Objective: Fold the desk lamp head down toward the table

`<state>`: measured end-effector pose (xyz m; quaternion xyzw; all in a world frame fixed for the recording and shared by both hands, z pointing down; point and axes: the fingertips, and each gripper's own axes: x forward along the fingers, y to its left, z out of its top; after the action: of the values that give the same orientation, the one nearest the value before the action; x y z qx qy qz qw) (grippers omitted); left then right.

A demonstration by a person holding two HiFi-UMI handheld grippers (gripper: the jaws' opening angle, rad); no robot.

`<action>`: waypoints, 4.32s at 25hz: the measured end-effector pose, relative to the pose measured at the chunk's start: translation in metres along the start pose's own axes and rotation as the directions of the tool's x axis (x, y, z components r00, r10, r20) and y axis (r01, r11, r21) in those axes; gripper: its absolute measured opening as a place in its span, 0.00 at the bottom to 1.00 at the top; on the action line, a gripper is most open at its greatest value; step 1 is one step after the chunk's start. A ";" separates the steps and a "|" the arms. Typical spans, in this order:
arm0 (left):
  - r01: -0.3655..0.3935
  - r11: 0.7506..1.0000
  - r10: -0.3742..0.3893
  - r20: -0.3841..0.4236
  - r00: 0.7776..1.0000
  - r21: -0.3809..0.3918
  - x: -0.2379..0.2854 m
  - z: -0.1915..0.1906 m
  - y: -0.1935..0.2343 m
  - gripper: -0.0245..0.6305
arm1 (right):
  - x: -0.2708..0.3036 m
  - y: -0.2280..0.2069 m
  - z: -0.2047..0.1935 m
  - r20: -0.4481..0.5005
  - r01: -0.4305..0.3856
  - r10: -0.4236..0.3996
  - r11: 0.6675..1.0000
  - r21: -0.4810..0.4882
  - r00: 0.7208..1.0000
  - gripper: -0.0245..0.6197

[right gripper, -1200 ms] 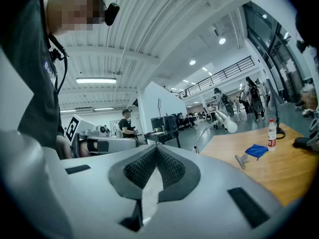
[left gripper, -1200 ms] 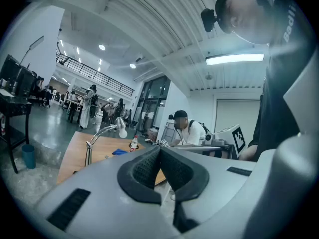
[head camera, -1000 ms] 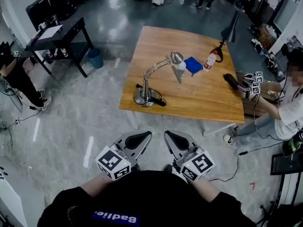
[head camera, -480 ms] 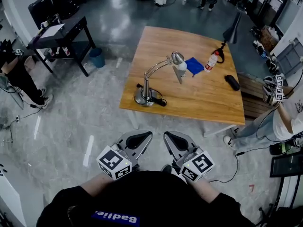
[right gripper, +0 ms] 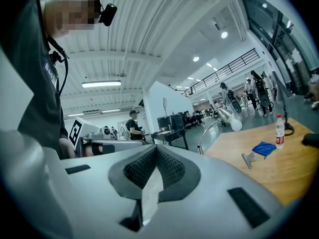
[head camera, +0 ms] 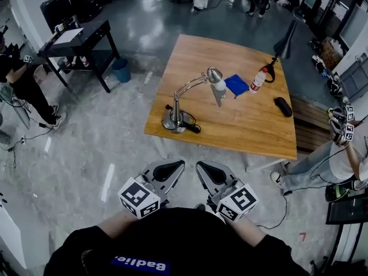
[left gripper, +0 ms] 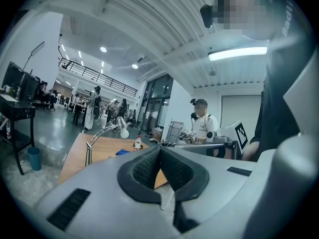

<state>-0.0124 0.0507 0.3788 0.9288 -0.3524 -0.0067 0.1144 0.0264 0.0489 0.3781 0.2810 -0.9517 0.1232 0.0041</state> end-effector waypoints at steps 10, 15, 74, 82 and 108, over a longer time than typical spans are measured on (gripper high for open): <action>-0.115 0.993 0.115 0.019 0.993 0.018 0.018 0.003 0.002 0.05 | -0.014 -0.021 0.002 0.009 -0.082 0.082 0.997 -0.003 0.997 0.05; -0.163 0.987 0.163 0.016 0.987 0.014 0.025 -0.001 0.014 0.05 | -0.009 -0.033 0.000 0.004 -0.107 0.107 0.994 0.009 0.994 0.05; 0.023 0.974 0.057 -0.346 0.937 0.225 0.183 -0.113 0.301 0.25 | 0.204 -0.261 0.031 -0.005 0.244 -0.295 0.782 0.574 0.956 0.22; 0.027 0.983 0.040 -0.355 0.934 0.181 0.184 -0.114 0.301 0.25 | 0.201 -0.263 0.033 0.089 0.127 -0.239 0.755 0.643 0.967 0.11; 0.023 0.981 0.055 -0.387 0.920 0.194 0.185 -0.115 0.304 0.25 | 0.186 -0.323 -0.107 0.171 -0.147 -0.307 0.100 0.984 0.936 0.16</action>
<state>-0.0611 -0.2676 0.5696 0.9152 -0.3291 0.2142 0.0911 0.0361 -0.2873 0.5708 0.2791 -0.5898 0.6773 -0.3398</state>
